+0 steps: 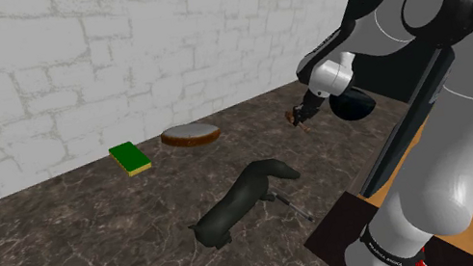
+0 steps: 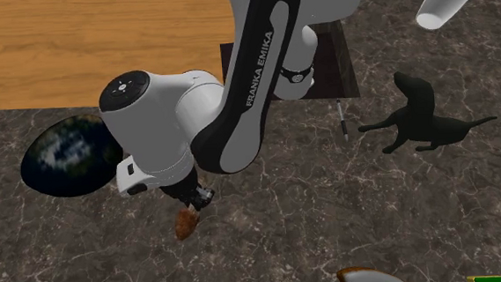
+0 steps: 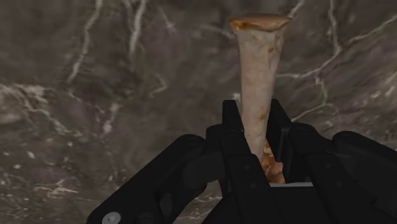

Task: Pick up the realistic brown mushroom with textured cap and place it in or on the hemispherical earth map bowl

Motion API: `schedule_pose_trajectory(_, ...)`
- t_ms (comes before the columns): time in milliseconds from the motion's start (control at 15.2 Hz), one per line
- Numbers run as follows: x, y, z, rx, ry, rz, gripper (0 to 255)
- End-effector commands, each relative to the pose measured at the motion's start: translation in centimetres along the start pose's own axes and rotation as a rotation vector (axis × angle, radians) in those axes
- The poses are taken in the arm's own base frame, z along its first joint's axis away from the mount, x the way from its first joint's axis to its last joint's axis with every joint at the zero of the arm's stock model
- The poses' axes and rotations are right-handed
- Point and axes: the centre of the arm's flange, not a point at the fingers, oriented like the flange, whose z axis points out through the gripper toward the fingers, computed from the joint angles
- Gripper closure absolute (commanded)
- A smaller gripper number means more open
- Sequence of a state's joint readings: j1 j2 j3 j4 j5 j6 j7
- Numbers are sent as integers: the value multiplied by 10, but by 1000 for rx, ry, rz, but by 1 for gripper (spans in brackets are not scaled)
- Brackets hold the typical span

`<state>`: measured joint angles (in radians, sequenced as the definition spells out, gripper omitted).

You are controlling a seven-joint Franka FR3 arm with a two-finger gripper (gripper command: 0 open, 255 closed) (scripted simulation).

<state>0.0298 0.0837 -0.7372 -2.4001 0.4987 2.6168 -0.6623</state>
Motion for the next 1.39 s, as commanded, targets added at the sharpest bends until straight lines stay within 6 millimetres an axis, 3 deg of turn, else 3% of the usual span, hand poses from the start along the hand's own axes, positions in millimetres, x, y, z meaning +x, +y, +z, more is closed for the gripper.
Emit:
schedule_pose_trajectory(0, 2, -3, -6, 1, -8, -2, 255)
schedule_pose_trajectory(1320, 27, -17, -107, 1, -8, -2, 255)
